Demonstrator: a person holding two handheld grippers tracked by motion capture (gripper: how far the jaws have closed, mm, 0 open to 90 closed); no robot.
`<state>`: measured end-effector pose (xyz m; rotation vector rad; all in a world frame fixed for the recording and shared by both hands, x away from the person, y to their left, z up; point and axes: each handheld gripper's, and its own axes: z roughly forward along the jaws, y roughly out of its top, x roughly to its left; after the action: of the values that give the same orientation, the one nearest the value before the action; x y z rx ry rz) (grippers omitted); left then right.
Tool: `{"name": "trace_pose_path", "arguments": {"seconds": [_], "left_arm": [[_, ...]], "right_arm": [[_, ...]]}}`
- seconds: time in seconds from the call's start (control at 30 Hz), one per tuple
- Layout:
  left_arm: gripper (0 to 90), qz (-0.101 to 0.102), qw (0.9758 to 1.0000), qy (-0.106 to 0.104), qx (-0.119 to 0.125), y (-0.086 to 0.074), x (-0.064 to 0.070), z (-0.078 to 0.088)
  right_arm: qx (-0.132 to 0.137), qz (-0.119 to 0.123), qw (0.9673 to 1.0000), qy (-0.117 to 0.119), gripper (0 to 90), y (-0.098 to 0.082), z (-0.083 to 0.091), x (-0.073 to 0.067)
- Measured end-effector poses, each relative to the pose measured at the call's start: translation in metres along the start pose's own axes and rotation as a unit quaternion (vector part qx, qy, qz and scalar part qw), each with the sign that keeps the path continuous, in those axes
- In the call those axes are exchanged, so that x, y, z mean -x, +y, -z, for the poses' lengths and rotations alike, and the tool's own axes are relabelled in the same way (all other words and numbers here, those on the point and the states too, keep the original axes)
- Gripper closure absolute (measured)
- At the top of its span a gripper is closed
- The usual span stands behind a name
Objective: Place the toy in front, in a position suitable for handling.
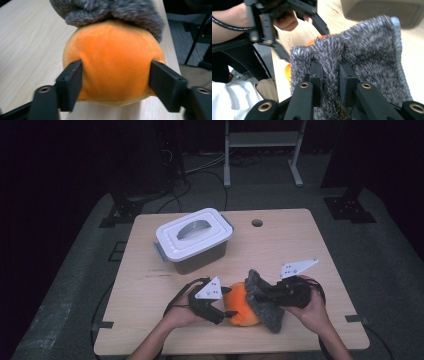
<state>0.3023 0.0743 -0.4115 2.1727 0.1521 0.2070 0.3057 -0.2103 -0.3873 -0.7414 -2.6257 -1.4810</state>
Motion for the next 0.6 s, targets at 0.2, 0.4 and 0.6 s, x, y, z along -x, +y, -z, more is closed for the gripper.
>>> {"name": "trace_pose_path", "arguments": {"seconds": [0.2, 0.4, 0.6], "left_arm": [[30.0, 0.033, 0.9993, 0.015, 0.007, 0.001, -0.004, -0.004], [29.5, 0.041, 0.9989, 0.019, 0.010, -0.001, -0.005, -0.002], [30.4, 0.060, 0.9976, 0.022, 0.027, 0.005, -0.006, -0.004]], "right_arm": [[-0.013, 0.040, 0.9991, 0.000, 75.0, 0.012, -0.008, -0.020], [-0.041, 0.037, 0.9984, -0.010, 75.5, 0.004, -0.006, -0.014], [-0.021, 0.037, 0.9991, -0.007, 75.5, 0.009, 0.002, -0.019]]}}
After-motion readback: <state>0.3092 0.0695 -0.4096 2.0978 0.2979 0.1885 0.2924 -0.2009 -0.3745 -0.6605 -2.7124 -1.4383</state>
